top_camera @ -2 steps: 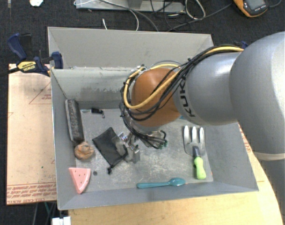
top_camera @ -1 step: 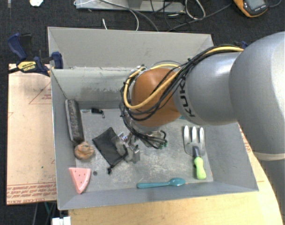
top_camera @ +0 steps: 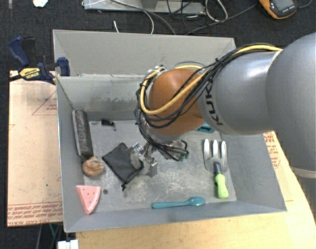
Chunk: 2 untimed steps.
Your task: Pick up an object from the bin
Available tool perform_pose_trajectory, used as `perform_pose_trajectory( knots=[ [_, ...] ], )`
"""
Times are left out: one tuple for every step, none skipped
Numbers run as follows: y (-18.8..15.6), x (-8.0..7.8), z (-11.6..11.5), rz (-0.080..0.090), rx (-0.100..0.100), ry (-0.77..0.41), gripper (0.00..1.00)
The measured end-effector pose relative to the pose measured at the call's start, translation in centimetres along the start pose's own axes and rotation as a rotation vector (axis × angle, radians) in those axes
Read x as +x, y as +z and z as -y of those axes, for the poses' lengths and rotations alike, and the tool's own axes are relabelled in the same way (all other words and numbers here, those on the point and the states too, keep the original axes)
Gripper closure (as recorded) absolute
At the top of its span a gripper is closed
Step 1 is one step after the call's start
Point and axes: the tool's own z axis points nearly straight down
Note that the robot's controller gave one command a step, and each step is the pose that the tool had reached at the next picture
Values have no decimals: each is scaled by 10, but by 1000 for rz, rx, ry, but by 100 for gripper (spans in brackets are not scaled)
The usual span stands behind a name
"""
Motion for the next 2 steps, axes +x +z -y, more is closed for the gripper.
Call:
perform_pose_trajectory(
  knots=[
    [-18, -1, 0, 2, 0, 1, 100],
    [-51, 1, -1, -5, -3, 1, 100]
  ],
)
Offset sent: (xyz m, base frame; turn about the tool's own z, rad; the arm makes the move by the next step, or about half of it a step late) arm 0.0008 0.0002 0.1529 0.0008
